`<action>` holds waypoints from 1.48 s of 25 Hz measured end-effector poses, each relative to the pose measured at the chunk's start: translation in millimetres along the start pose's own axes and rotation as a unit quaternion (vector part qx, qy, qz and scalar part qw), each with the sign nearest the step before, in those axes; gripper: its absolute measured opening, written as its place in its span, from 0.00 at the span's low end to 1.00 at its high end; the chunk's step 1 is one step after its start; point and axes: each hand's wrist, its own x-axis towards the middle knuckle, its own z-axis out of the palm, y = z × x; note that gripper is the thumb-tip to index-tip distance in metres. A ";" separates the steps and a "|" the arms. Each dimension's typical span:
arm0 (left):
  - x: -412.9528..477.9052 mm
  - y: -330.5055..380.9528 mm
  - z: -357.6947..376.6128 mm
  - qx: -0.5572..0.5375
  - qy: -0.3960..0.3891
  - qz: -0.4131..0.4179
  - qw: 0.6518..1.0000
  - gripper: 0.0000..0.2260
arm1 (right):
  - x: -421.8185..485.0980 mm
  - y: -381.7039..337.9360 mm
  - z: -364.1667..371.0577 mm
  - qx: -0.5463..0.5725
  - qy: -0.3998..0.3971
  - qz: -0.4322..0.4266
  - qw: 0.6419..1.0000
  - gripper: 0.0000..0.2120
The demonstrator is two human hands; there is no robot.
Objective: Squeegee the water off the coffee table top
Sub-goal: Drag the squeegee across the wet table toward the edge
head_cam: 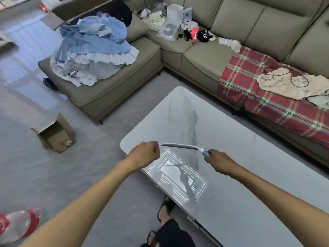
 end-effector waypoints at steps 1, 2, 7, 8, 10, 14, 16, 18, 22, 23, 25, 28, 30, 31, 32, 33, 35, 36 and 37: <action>21.3 -5.6 -7.6 0.007 -0.008 -0.006 1.000 0.05 | 24.1 -7.1 -3.6 0.027 -0.005 0.013 1.000 0.08; 41.5 -10.5 -16.5 0.019 -0.017 -0.007 1.000 0.05 | 45.9 -15.1 -7.1 0.051 -0.013 0.026 0.998 0.09; 150.9 -42.1 -53.6 0.014 0.004 -0.018 1.000 0.06 | 130.1 -54.7 -42.0 0.142 0.003 0.055 0.988 0.20; 179.9 -52.0 -54.9 0.015 0.009 -0.020 1.000 0.07 | 152.7 -61.3 -51.1 0.160 0.013 0.061 0.985 0.22; 243.3 -74.9 -47.4 0.023 -0.007 -0.021 0.999 0.07 | 206.1 -71.0 -61.3 0.173 0.038 0.081 0.981 0.22; 365.3 -135.5 -17.5 0.064 -0.064 -0.018 0.996 0.08 | 312.8 -80.6 -37.1 0.156 0.120 0.132 0.972 0.21; 412.0 -159.5 -8.7 0.066 -0.079 -0.011 0.995 0.14 | 353.2 -84.9 -23.6 0.090 0.153 0.133 0.975 0.24; 457.2 -178.6 -0.1 0.086 -0.077 0.006 0.993 0.21 | 399.7 -85.3 -24.7 0.063 0.184 0.126 0.973 0.25; 523.0 -186.6 24.8 0.098 -0.068 0.044 0.992 0.20 | 498.0 -83.6 -52.3 0.007 0.247 0.076 0.966 0.22; 531.9 -186.0 30.3 0.108 -0.072 0.048 0.990 0.19 | 519.3 -86.5 -59.5 -0.004 0.258 0.064 0.964 0.21; 543.7 -187.9 40.5 0.132 -0.081 0.052 0.987 0.18 | 560.0 -92.6 -69.0 -0.003 0.261 0.061 0.963 0.21; 553.4 -193.2 48.7 0.147 -0.086 0.054 0.984 0.16 | 603.3 -99.3 -71.2 -0.003 0.240 0.085 0.967 0.24; 557.1 -192.7 48.4 0.136 -0.089 0.051 0.985 0.15 | 610.8 -101.5 -67.6 -0.017 0.237 0.077 0.968 0.25; 558.3 -190.4 47.5 0.127 -0.094 0.045 0.986 0.15 | 607.5 -102.3 -64.9 -0.023 0.235 0.068 0.969 0.26; 559.5 -187.4 46.5 0.121 -0.104 0.036 0.987 0.16 | 601.0 -101.8 -61.3 -0.031 0.228 0.061 0.971 0.27; 561.1 -184.2 45.4 0.117 -0.117 0.028 0.986 0.17 | 592.0 -100.6 -56.8 -0.045 0.217 0.056 0.973 0.28; 562.9 -180.0 43.0 0.119 -0.140 0.015 0.983 0.19 | 566.2 -96.0 -44.2 -0.071 0.196 0.051 0.977 0.29; 562.6 -178.1 42.0 0.122 -0.148 0.010 0.981 0.19 | 549.4 -93.1 -36.1 -0.074 0.188 0.054 0.978 0.30; 562.0 -176.6 40.9 0.123 -0.154 0.007 0.980 0.20 | 530.8 -89.9 -27.8 -0.075 0.180 0.061 0.979 0.30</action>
